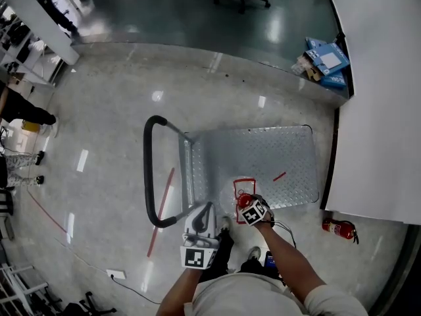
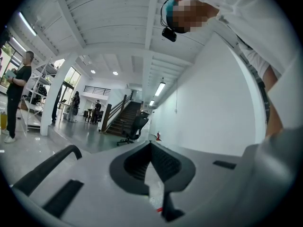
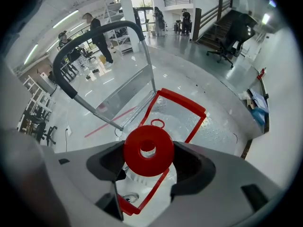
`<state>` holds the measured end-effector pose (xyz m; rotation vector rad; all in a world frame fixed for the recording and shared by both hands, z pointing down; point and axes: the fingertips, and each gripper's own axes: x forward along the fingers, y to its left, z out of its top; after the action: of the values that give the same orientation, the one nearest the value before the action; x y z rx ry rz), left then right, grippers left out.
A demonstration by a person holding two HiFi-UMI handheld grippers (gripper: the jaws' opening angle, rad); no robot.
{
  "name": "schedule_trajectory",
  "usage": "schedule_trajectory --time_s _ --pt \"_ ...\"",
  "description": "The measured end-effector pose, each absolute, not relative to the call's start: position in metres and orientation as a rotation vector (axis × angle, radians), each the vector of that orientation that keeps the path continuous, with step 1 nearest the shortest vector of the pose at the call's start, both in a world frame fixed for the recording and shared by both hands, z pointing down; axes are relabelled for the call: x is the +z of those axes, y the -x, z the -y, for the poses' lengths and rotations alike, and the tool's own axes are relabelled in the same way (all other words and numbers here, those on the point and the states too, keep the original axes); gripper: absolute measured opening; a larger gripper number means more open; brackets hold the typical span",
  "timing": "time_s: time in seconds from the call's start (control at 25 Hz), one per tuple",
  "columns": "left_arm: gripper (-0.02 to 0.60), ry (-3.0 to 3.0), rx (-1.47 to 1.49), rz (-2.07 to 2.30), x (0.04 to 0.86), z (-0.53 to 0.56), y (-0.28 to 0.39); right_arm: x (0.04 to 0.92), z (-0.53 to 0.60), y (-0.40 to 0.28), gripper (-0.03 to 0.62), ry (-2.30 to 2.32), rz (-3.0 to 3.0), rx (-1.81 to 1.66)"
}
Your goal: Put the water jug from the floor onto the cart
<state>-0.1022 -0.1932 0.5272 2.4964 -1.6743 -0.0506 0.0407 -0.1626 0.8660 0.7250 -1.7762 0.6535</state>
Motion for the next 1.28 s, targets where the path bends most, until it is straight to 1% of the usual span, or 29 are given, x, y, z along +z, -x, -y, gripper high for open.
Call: schedule_trajectory --time_s 0.72,1.08,1.12,1.2,1.24,1.28 --pt "0.003 -2.513 -0.091 1.728 0.514 0.177 0.104 0.865 0.156 -0.044 0.305 -0.749 1.786 0.608" --pt "0.003 -2.508 -0.098 1.737 0.511 0.167 0.103 0.830 0.162 -0.050 0.300 -0.817 1.849 0.582" --pt "0.003 -2.508 -0.100 1.737 0.510 0.166 0.103 0.823 0.164 -0.051 0.278 -0.841 1.865 0.572" --pt "0.003 -2.507 -0.106 1.735 0.508 0.164 0.101 0.809 0.167 -0.056 0.177 -0.905 1.891 0.547" --pt "0.003 -2.507 -0.111 1.733 0.506 0.162 0.099 0.803 0.168 -0.059 0.110 -0.939 1.898 0.534" --pt "0.003 -2.509 -0.118 1.732 0.504 0.160 0.098 0.797 0.169 -0.062 0.070 -0.971 1.901 0.521"
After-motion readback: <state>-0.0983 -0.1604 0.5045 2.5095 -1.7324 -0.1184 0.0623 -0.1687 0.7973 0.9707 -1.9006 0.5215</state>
